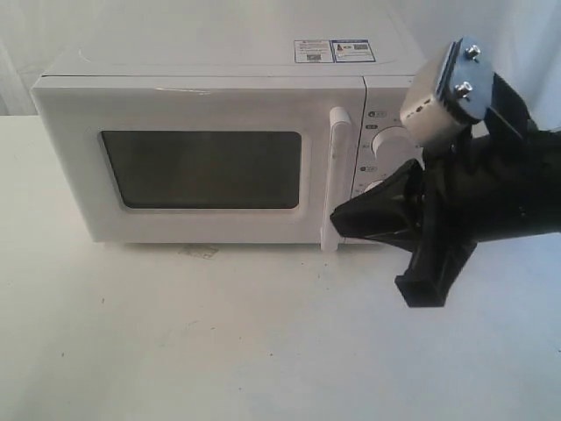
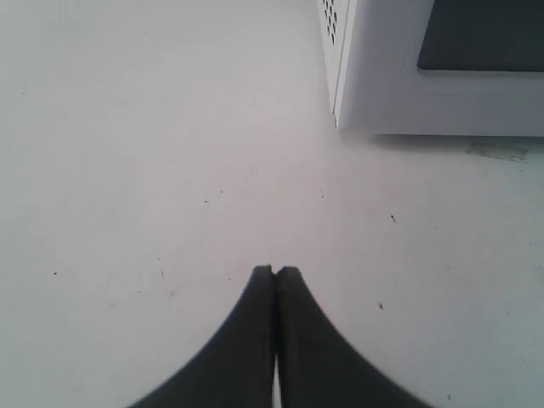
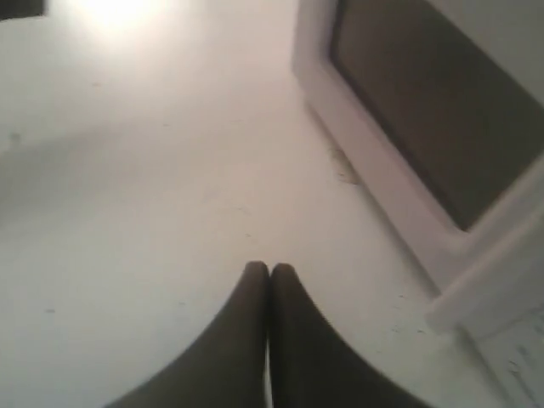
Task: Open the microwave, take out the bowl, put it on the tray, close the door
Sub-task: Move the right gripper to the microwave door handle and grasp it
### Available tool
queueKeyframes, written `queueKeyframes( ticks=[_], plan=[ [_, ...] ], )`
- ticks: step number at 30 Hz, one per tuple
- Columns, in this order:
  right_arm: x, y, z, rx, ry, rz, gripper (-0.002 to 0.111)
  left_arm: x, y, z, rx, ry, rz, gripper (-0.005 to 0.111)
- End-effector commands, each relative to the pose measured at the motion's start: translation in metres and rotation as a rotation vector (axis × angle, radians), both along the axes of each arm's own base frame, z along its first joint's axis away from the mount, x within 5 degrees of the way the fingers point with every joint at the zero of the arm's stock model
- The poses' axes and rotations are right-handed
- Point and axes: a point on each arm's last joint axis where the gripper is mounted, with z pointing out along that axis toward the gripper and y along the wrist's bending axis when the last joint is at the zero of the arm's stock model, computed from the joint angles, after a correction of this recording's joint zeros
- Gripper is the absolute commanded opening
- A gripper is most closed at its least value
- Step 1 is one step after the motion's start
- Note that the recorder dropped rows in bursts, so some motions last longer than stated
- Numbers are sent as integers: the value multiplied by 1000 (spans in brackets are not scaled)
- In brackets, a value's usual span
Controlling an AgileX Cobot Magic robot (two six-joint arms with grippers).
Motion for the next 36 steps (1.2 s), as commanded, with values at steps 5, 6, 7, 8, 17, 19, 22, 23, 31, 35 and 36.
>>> queueKeyframes(
  ticks=[5, 6, 7, 8, 17, 19, 22, 23, 31, 35, 36],
  plan=[
    [29, -16, -14, -104, -103, -259, 0, 0, -1, -1, -6, 3, -6, 0],
    [31, -16, -17, -109, -94, -259, 0, 0, -1, -1, -6, 3, -6, 0],
    [33, -15, -20, -113, -83, -258, 0, 0, -1, -1, -6, 3, -6, 0],
    [36, -15, -24, -119, -68, -257, 0, 0, -1, -1, -6, 3, -6, 0],
    [52, -11, -56, -160, 47, -247, 17, 0, -1, -1, -6, 3, -6, 0],
    [54, -11, -58, -164, 52, -250, 31, 0, -1, -1, -6, 3, -6, 0],
    [57, -13, -57, -170, 23, -287, 52, 0, -1, -1, -6, 3, -6, 0],
    [58, -14, -57, -171, 18, -292, 55, 0, -1, -1, -6, 3, -6, 0],
    [61, -16, -55, -161, -9, -332, 57, 0, -1, -1, -6, 3, -6, 0],
    [63, -14, -51, -142, -26, -330, 57, 0, -1, -1, -6, 3, -6, 0],
    [63, -12, -49, -131, -37, -314, 57, 0, -1, -1, -6, 3, -6, 0]
  ],
)
